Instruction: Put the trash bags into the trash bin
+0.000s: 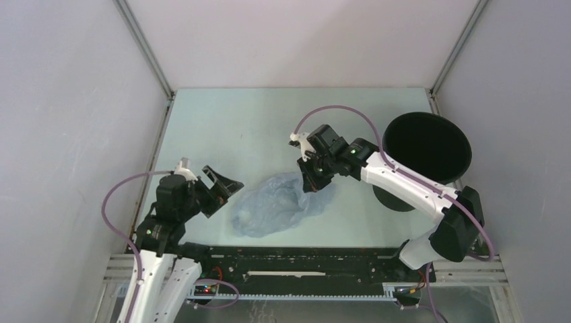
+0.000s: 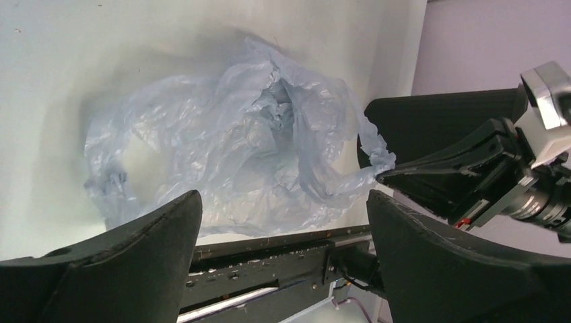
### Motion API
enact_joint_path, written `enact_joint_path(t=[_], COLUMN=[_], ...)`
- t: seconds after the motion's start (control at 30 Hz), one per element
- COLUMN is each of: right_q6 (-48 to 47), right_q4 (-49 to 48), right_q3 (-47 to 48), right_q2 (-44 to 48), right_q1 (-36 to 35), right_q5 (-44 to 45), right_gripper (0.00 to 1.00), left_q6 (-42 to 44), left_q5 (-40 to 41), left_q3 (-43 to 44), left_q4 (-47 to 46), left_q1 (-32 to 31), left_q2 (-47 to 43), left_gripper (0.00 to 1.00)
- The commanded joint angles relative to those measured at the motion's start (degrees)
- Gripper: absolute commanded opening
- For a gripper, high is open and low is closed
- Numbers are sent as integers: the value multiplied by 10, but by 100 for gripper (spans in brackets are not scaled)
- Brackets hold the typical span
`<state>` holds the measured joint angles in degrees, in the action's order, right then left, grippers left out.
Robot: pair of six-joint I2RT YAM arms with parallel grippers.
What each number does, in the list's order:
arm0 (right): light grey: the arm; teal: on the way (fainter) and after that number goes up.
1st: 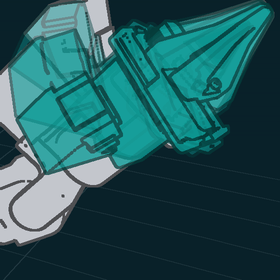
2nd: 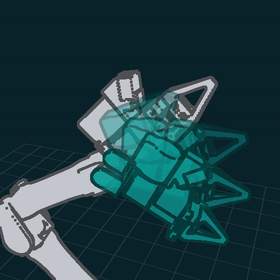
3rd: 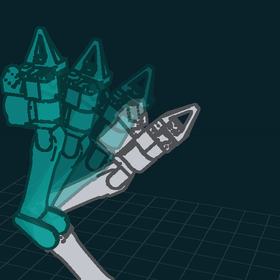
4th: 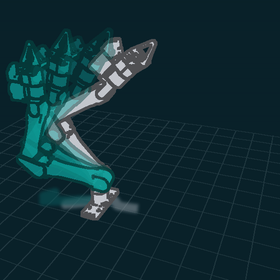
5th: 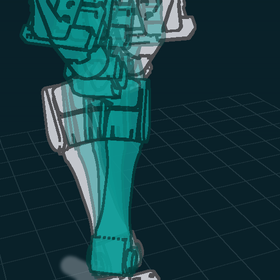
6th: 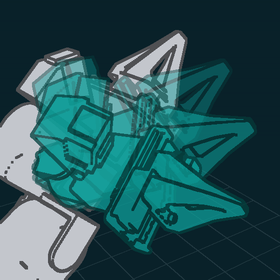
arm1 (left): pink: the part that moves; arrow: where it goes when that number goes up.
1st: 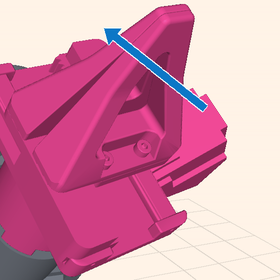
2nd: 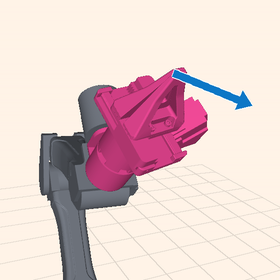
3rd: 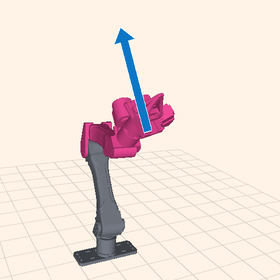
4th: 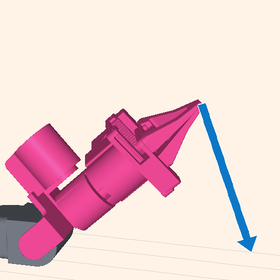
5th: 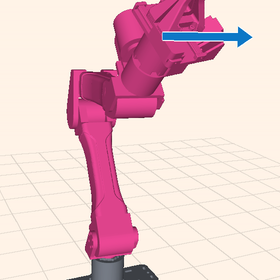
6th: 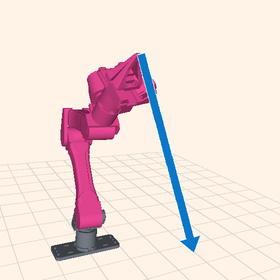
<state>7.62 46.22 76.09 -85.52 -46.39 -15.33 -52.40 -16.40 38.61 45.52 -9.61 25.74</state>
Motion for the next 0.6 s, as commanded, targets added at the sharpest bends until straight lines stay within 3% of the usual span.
enact_joint_path(t=[0.0, 0.1, 0.13, 0.2, 0.3, 0.33, 0.43, 0.57], right_q6=[42, 143, 173, 217, 258, 277, 338, 409], right_q4=[28, 91, 105, 114, 94, 87, 70, 10], right_q3=[33, 63, 64, 59, 51, 49, 41, -1], right_q2=[-16, -34, -38, -43, -33, -26, -19, -23], right_q1=[-16, -16, -18, -31, -48, -49, -37, 16], right_q5=[73, 134, 129, 136, 161, 172, 165, 52], right_gripper=[14, 57, 67, 78, 98, 99, 100, 100], left_q6=[15, 21, 22, 1, -120, -136, -119, -83], left_q5=[17, 10, -5, -78, -174, -167, -129, -110], left_q3=[20, -10, -24, -73, -175, -186, -169, -140], left_q4=[29, 14, -11, -119, -358, -391, -374, -303], left_q1=[2, 2, 2, 0, -20, -37, -66, -67], left_q2=[39, 42, 43, 54, 87, 95, 109, 117], left_gripper=[98, 100, 98, 94, 88, 86, 86, 94])
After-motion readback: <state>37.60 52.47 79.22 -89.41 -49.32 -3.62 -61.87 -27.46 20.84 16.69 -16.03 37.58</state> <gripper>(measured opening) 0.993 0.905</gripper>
